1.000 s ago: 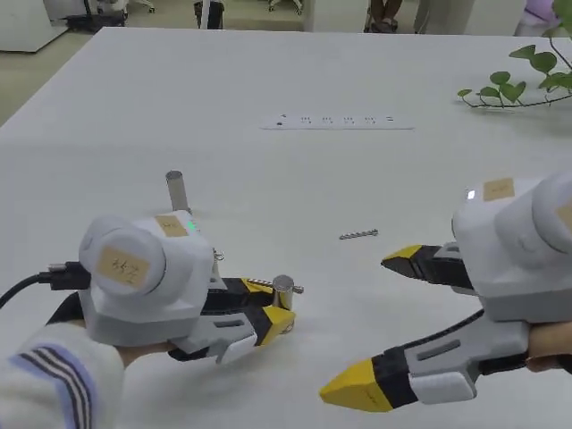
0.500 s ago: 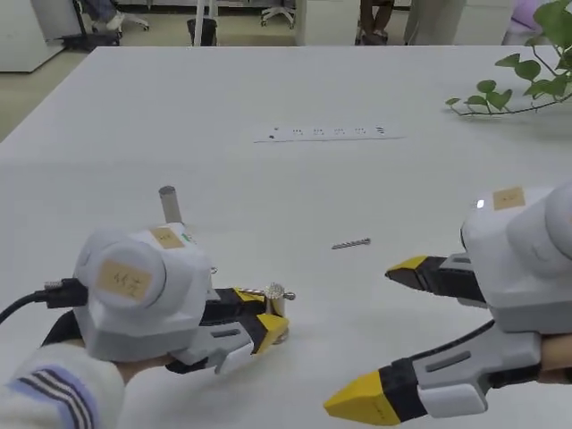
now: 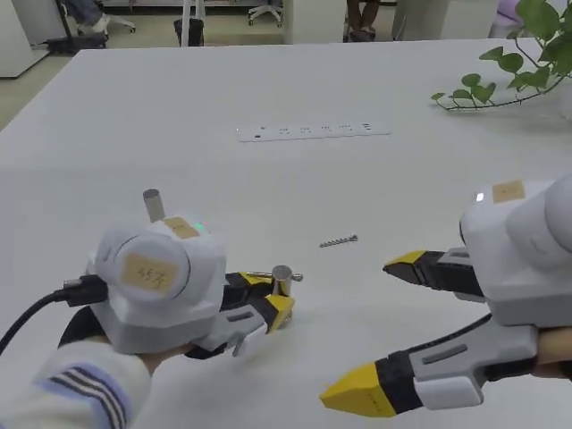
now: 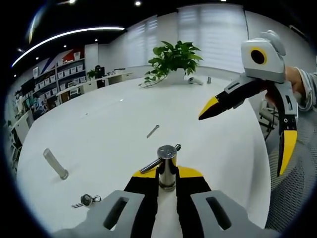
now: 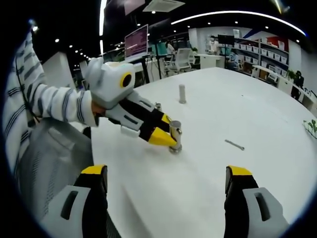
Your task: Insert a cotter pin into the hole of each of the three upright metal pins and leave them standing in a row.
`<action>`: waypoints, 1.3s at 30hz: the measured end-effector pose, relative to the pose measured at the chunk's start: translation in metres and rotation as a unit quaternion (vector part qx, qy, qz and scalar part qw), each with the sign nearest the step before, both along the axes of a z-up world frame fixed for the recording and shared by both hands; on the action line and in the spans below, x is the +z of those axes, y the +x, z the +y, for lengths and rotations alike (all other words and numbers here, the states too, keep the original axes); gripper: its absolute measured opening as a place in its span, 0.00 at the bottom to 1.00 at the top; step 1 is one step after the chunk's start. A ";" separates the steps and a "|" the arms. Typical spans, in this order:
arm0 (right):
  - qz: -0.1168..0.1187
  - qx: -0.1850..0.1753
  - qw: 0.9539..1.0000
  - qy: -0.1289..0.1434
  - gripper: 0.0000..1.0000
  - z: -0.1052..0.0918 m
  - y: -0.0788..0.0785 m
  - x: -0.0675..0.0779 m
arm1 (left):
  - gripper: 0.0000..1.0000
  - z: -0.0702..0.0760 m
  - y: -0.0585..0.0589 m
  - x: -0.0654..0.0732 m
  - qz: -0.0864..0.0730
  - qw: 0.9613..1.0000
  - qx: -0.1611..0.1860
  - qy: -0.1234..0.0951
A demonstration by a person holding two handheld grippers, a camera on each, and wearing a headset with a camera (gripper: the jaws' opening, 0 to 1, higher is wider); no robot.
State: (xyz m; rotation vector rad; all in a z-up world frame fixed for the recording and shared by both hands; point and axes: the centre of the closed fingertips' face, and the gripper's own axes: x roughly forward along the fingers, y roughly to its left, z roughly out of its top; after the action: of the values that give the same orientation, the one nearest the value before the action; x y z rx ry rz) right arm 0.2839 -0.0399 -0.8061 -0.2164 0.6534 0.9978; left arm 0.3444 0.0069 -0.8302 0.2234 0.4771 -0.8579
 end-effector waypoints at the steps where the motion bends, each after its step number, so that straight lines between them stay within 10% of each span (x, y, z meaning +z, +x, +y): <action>1: 0.001 -0.001 1.000 0.003 1.00 -0.001 0.000 0.001 | 0.10 -0.001 0.004 0.002 -0.001 1.000 0.013 -0.008; 39: 0.012 0.008 1.000 0.000 1.00 -0.002 -0.004 -0.005 | 0.11 -0.009 0.020 -0.007 -0.008 0.997 0.074 -0.018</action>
State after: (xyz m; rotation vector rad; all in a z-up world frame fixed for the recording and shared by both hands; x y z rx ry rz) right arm 0.2795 -0.0419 -0.8110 -0.2110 0.6750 1.0173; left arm 0.3646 -0.0025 -0.8368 0.1599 0.4567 -0.7184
